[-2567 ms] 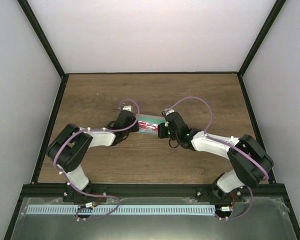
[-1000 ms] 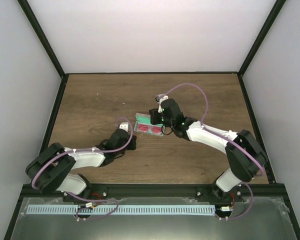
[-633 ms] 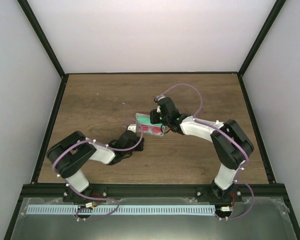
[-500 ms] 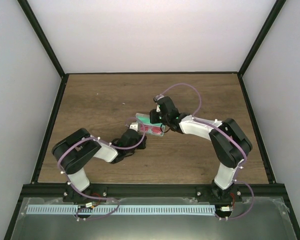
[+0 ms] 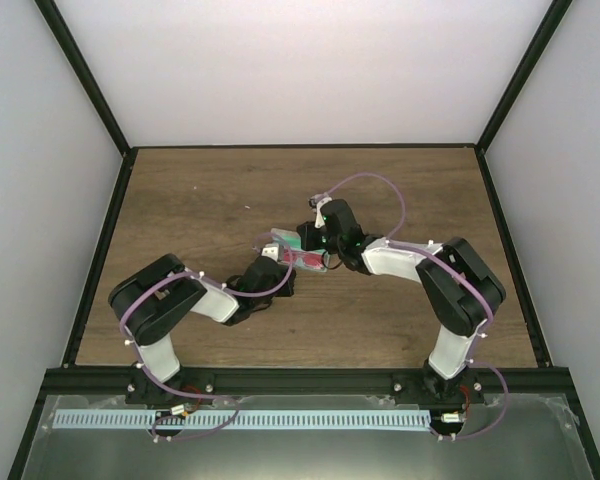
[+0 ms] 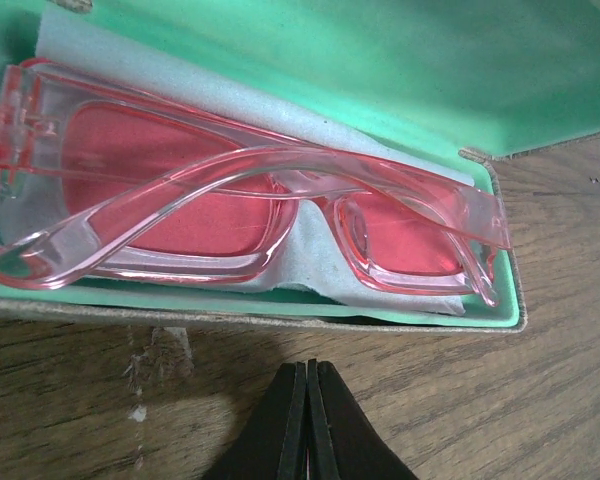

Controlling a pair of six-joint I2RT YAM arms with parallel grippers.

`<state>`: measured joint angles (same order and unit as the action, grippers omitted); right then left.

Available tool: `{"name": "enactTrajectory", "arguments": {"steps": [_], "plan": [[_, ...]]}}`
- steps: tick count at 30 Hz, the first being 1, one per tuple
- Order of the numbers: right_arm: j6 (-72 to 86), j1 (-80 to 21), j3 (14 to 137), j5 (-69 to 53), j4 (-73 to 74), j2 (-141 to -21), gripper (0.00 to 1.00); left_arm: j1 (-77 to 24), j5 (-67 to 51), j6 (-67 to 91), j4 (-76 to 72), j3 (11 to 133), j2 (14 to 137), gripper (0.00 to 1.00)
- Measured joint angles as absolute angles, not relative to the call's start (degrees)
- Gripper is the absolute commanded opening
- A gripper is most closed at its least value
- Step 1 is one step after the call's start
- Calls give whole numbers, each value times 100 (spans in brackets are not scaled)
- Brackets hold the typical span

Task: Organize the sunglasses
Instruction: Close the sunglasses case at the center of the board.

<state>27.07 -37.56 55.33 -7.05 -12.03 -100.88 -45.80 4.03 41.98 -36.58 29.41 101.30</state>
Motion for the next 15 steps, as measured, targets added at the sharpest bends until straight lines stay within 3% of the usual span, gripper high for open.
{"name": "enactTrajectory", "arguments": {"steps": [15], "plan": [[2858, -3769, 5105, -854, -2071, -10130, 3, -5190, 1461, 4530, -3621, 2668, 9937, 4]]}}
